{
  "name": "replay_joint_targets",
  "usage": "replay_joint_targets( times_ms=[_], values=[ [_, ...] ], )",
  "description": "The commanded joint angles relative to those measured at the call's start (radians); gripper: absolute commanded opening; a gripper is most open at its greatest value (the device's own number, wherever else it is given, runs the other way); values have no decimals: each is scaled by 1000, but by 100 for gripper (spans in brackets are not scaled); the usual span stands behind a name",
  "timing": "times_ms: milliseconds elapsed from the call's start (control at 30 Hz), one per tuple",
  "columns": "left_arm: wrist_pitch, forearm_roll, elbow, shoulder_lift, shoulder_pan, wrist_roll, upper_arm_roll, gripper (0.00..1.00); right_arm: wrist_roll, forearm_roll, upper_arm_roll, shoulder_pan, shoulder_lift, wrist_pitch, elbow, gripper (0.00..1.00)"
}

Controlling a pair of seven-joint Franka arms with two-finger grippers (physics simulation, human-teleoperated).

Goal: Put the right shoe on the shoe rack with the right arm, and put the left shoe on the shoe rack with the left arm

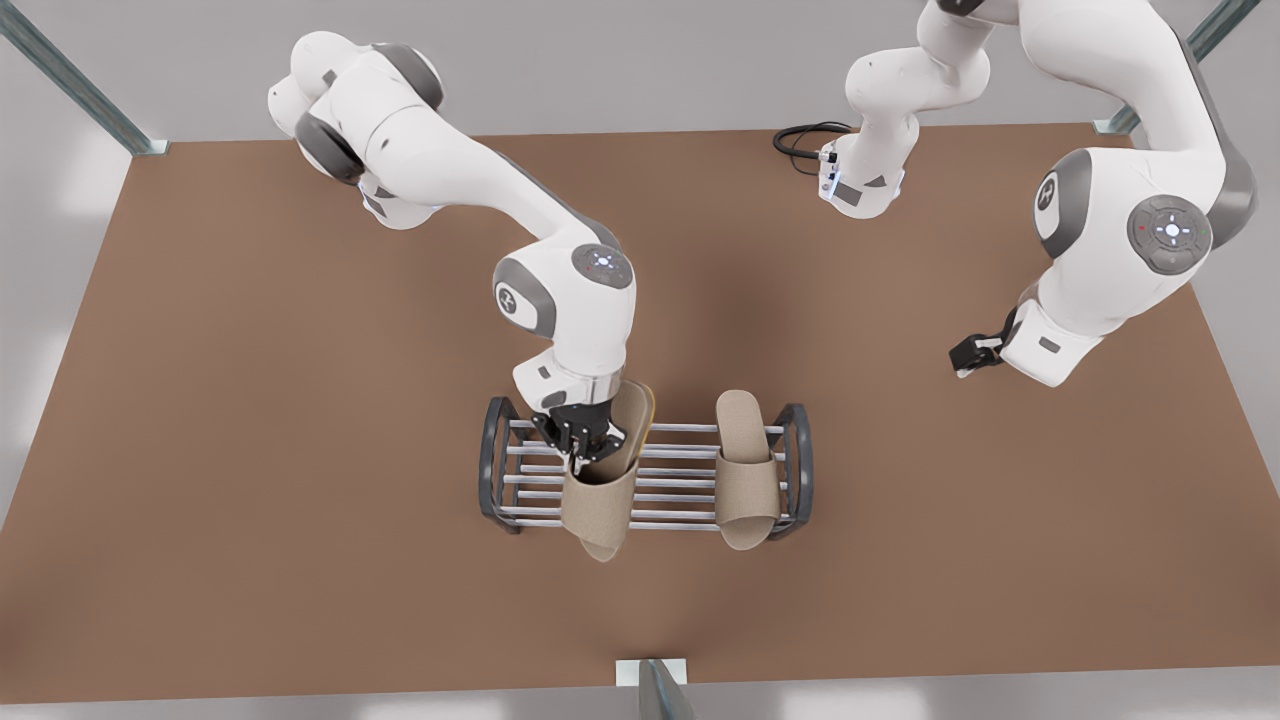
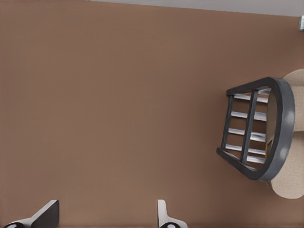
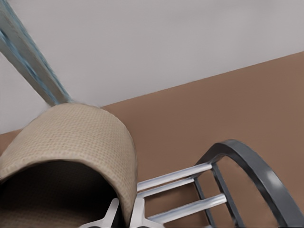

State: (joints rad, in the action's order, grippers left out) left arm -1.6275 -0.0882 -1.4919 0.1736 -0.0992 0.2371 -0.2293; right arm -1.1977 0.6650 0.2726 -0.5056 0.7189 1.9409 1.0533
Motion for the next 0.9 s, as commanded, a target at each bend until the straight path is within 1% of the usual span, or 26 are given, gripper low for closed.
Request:
replay_joint_targets(
  times_ms=[0,133,300,600,633,867],
  values=[
    [6,-2,1,0,-2,-70,-1,100,-115,8,-1,2,-45,116,100,21],
    [11,-4,1,0,1,-70,-1,100,-172,44,-4,10,-76,213,235,21],
    [15,-4,1,0,3,-70,-2,100,-215,125,-7,10,-59,237,261,21],
    [15,-7,-2,0,4,-70,-2,100,-264,179,-20,-2,-44,239,284,21],
    [14,-7,-2,0,6,-70,-2,100,-264,177,-19,2,-44,239,284,100],
    [14,-8,-4,0,6,-70,-2,100,-264,177,-20,1,-58,236,300,100]
  ],
)
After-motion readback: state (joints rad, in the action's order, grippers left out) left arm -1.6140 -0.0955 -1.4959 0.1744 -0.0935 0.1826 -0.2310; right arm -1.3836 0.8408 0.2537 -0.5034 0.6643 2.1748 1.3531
